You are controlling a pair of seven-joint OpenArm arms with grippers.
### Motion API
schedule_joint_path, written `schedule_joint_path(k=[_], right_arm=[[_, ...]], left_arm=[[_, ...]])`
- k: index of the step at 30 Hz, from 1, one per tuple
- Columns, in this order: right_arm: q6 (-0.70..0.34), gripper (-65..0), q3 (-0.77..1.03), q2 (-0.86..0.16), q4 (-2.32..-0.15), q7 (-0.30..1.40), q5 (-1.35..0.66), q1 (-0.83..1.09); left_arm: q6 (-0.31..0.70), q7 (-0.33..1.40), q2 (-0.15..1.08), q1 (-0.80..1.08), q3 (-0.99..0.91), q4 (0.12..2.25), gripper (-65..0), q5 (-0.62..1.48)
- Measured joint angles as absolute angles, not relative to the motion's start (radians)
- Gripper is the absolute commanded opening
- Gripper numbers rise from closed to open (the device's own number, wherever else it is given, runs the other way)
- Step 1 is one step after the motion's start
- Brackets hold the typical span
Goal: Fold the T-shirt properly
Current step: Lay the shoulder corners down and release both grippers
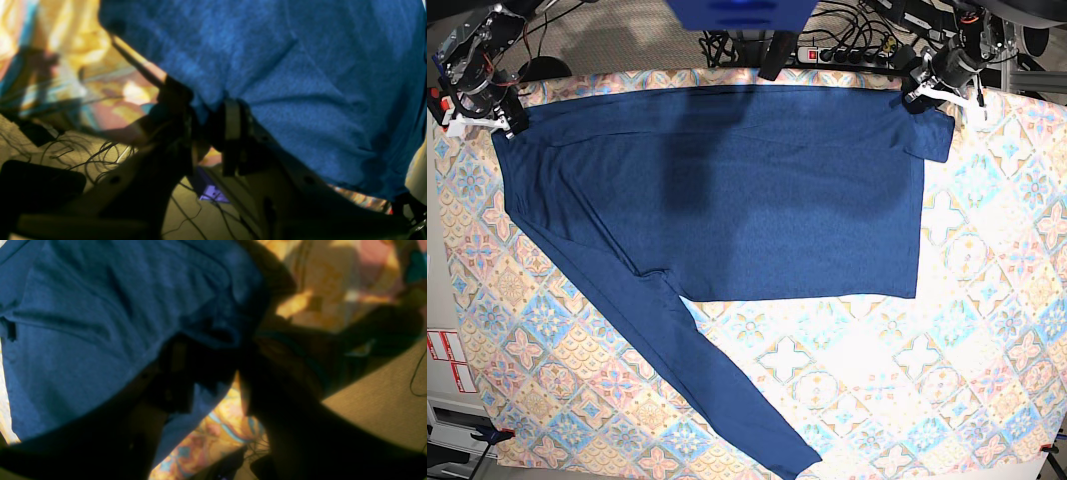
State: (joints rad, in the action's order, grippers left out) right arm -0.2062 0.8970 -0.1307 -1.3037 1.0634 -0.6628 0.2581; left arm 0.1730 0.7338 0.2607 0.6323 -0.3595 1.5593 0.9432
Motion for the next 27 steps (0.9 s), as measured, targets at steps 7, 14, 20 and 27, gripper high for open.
schedule_joint_path(k=[7, 14, 20, 27], right_arm=[[-0.206, -42.0, 0.897, -0.131, -1.304, 1.063, -0.662, 0.258], [-0.206, -35.7, 0.897, -0.132, -1.306, 1.08, -0.667, 0.258], [-0.213, -26.8, 0.897, -0.134, -1.309, 1.1, -0.688, 0.257], [-0.212, -28.5, 0.921, -0.126, -1.327, 1.11, -0.678, 0.252]], left_arm=[[0.173, 0.733, 0.26, 0.64, -0.36, 1.56, -53.0, 0.944], [0.173, 0.733, 0.26, 0.64, -0.359, 1.56, -52.9, 0.944], [0.174, 0.735, 0.26, 0.639, -0.357, 1.56, -40.5, 0.948], [0.188, 0.762, 0.26, 0.638, -0.357, 1.566, -31.3, 0.962]])
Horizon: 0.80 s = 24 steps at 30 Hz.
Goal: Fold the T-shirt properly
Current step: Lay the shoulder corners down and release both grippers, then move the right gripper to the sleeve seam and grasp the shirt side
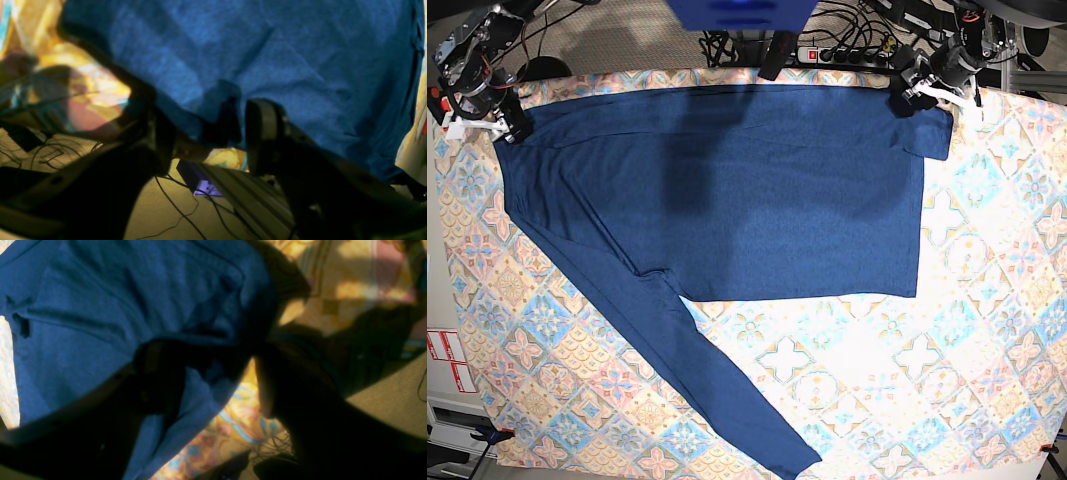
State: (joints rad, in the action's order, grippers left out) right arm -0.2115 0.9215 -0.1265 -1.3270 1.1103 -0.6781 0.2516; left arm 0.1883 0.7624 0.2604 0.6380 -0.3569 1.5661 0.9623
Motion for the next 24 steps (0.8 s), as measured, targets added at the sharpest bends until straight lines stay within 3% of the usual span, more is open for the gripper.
schedule_joint_path(k=[4, 24], right_arm=[[-0.167, -27.9, 0.972, -0.125, -1.39, 1.125, -0.577, 0.276], [-0.175, -27.2, 1.037, -0.12, -1.557, 1.168, -0.603, 0.311]], left_arm=[[0.189, 0.756, 0.261, 0.656, -0.358, 1.567, -31.1, 0.967], [0.171, 0.778, 0.266, 0.754, -0.364, 1.696, -31.2, 1.026]])
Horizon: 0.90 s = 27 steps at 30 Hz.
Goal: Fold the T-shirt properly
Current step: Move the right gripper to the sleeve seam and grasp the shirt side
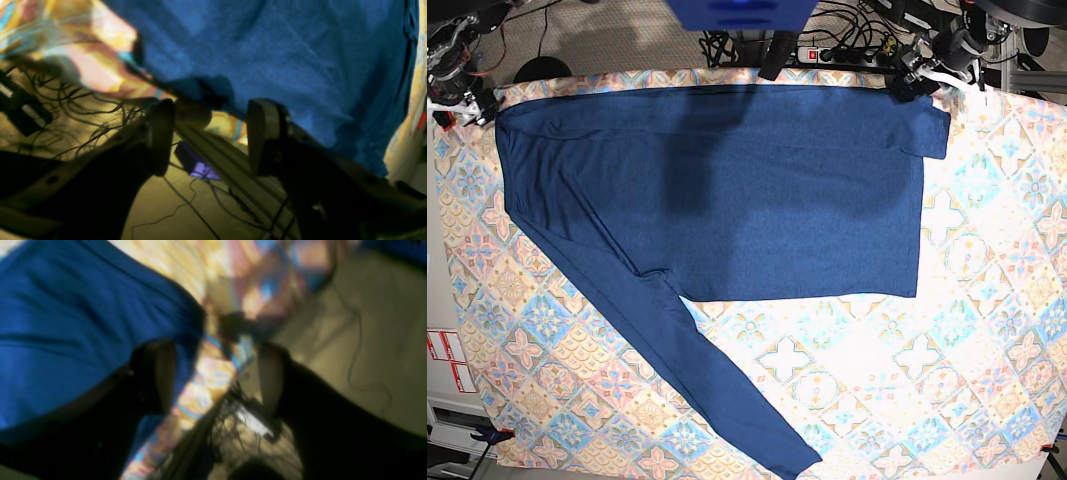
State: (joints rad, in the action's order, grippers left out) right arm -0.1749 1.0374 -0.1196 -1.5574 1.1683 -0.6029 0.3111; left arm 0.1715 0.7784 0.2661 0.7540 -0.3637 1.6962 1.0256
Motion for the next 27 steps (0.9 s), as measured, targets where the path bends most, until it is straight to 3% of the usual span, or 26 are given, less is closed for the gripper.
schedule_joint_path(k=[8, 17, 27], right_arm=[[-0.168, -27.4, 1.012, -0.123, -1.687, 1.179, -0.578, 0.28], [-0.173, -27.5, 0.579, -0.242, -1.726, 1.174, -0.583, 0.181], [-0.179, -27.5, 0.079, -0.443, -1.53, 1.032, -0.599, -0.078]], left_arm=[[0.158, 0.78, 0.268, 0.746, -0.415, 1.766, -31.3, 1.018], [0.164, 0.782, 0.269, 0.622, -0.416, 1.841, -31.3, 1.015], [0.171, 0.784, 0.299, 0.426, -0.414, 1.835, -31.3, 0.934]])
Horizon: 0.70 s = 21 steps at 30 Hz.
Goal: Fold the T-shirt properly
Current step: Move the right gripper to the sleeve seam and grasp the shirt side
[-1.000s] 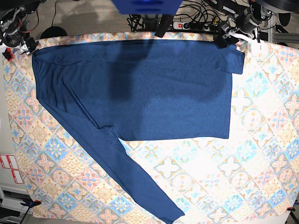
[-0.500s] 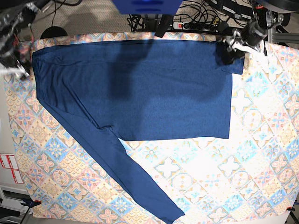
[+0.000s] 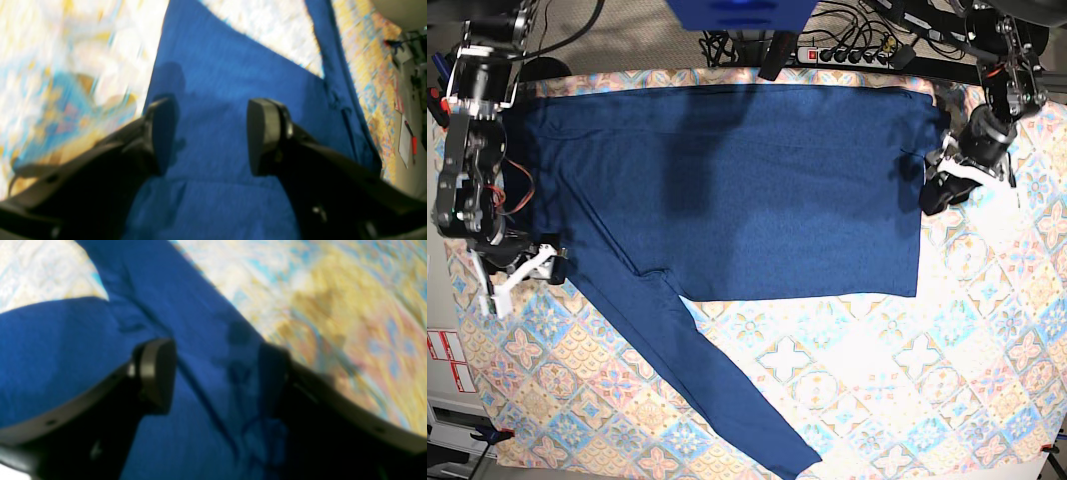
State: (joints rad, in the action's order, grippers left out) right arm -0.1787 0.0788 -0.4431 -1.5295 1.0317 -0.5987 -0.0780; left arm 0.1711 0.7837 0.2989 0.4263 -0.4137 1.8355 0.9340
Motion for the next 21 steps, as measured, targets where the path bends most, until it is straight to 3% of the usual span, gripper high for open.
schedule_joint_path(k=[4, 13, 17, 21], right_arm=[[-0.173, -27.5, -0.071, -0.476, -1.373, 0.96, -0.56, -0.186], [-0.183, -27.5, -0.388, -0.468, -1.069, 0.785, -0.204, -0.415], [-0.313, -27.5, -0.455, -0.469, -0.932, 0.669, -0.166, -0.475], [-0.379, -27.4, -0.463, -0.467, -0.825, 0.613, -0.165, -0.499]], left_arm=[[0.174, 0.787, 0.297, 0.398, -0.41, 1.835, -31.3, 0.88], [0.17, 0.793, 0.302, 0.371, -0.409, 1.737, -31.3, 0.874], [0.17, 0.793, 0.302, 0.371, -0.409, 1.737, -31.3, 0.875], [0.171, 0.793, 0.302, 0.371, -0.409, 1.737, -31.3, 0.874]])
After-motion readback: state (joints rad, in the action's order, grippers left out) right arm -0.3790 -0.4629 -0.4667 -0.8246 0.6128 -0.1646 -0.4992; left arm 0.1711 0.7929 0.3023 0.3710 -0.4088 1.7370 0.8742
